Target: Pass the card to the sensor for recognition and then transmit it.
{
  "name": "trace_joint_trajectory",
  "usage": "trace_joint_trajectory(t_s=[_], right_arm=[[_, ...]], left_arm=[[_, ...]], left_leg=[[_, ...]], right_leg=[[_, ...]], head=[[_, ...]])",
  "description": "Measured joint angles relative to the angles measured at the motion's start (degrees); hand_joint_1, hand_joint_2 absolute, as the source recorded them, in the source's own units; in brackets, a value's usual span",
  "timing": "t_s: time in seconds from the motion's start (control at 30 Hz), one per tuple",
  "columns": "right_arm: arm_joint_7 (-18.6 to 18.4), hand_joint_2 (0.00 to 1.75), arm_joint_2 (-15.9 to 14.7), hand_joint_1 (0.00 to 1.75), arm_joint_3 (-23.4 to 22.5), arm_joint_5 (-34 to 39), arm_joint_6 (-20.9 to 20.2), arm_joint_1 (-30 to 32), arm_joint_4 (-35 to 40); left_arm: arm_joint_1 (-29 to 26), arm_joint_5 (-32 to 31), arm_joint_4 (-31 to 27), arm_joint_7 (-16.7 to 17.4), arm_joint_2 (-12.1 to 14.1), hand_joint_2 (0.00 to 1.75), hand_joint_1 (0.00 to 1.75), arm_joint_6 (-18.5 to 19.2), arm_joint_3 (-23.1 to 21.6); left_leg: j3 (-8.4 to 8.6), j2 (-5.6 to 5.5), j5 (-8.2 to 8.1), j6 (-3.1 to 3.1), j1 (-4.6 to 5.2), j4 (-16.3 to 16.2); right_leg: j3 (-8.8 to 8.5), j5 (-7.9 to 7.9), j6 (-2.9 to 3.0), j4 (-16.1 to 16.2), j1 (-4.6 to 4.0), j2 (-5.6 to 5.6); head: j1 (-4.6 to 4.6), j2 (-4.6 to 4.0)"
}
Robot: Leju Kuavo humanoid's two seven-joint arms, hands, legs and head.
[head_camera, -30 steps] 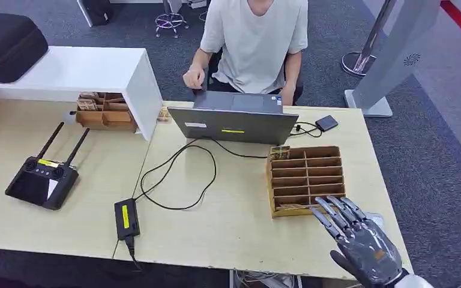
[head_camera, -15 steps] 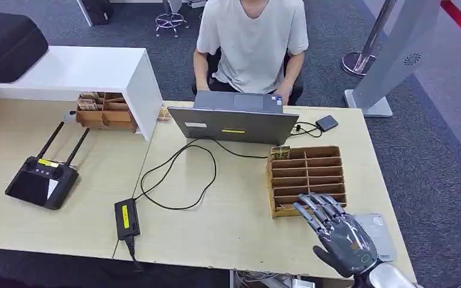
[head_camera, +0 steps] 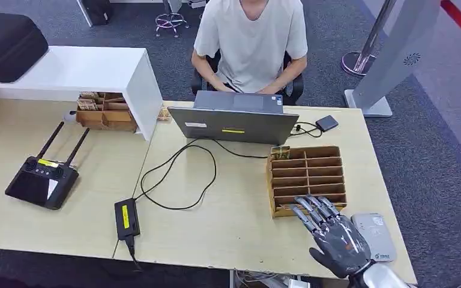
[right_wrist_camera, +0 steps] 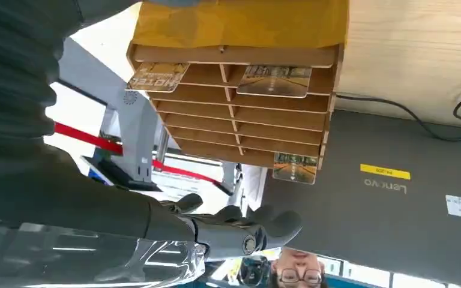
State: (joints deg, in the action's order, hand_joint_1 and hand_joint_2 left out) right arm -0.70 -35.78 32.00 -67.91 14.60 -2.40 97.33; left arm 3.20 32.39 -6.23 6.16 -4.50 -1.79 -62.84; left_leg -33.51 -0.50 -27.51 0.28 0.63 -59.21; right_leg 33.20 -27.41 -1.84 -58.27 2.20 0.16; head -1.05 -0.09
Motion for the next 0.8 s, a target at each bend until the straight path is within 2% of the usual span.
trace_joint_trajectory(t_s=[0.3,0.8], right_arm=[[-0.1,1.75,2.5,0.00,1.0,-2.6,4.7,-1.4,-4.5],[-0.2,1.75,5.7,0.00,2.2,-3.6,5.8,-2.7,-8.6]], left_arm=[[0.1,-0.5,0.0,0.0,0.0,1.75,0.00,0.2,-0.5],[0.3,-0.9,0.0,0.4,0.0,1.75,0.00,0.5,-1.0]], left_leg=[[0.00,0.00,0.00,0.00,0.00,0.0],[0.00,-0.01,0.00,0.00,0.00,0.0]], right_leg=[[0.00,0.00,0.00,0.0,0.00,-0.01],[0.00,0.00,0.00,0.0,0.00,-0.01]], head=[[0.00,0.00],[0.00,0.00]])
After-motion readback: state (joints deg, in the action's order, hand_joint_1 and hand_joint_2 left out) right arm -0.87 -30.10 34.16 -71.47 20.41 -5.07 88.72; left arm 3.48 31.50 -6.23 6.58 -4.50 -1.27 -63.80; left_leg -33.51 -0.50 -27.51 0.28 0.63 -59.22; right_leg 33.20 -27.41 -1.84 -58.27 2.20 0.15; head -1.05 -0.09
